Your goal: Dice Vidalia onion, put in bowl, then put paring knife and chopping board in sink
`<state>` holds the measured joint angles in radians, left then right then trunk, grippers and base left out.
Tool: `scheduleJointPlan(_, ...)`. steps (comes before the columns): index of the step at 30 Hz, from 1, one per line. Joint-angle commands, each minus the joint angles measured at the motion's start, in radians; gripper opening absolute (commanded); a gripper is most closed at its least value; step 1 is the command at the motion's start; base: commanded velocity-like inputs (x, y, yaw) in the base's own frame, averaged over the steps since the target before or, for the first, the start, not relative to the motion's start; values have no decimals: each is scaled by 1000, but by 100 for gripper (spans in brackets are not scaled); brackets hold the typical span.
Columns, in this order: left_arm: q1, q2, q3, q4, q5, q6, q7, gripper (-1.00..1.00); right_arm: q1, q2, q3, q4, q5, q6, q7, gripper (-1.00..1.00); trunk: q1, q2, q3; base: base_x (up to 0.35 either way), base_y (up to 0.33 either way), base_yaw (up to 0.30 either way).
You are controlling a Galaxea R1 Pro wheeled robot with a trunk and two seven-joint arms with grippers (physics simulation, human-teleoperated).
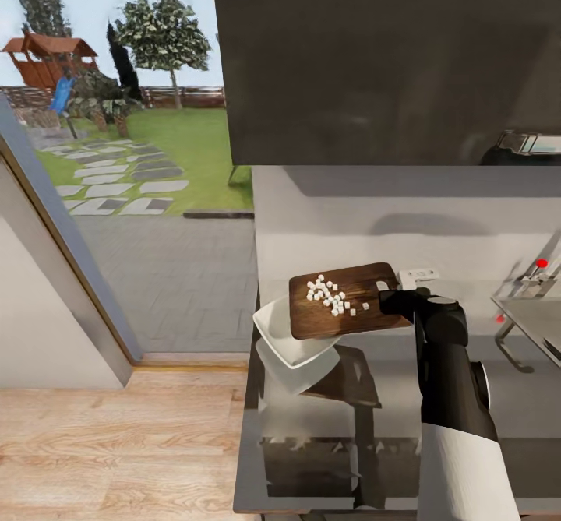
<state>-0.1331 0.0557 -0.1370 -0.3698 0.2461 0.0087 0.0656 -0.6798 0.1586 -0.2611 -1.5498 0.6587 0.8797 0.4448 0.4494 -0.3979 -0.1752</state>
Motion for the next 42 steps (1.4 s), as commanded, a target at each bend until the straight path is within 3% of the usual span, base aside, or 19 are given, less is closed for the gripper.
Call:
scheduleJointPlan(1, 0, 1, -8, -1, 9, 1, 6, 100, -1, 1, 9, -1, 10, 2, 10, -100, 1, -2, -2, 0, 0, 0)
scheduleJointPlan(2, 0, 1, -8, -1, 9, 1, 6, 100, -1, 1, 41, -2, 11, 1, 9, -100, 1, -2, -2, 0, 0, 0)
scheduleJointPlan(6, 0, 1, -7, -4, 9, 2, 7, 100, -1, 1, 54, -3, 12, 2, 9, -100, 1, -2, -2, 0, 0, 0)
scheduleJointPlan(14, 0, 11, -7, -21, 9, 7, 7, 100, -1, 0, 57, -2, 12, 2, 9, -100, 1, -2, 8, 0, 0, 0)
scheduleJointPlan(42, 0, 8, -9, -18, 10, 8, 7, 100, -1, -3, 59, -1, 12, 0, 11, -100, 1, -2, 49, 0, 0, 0)
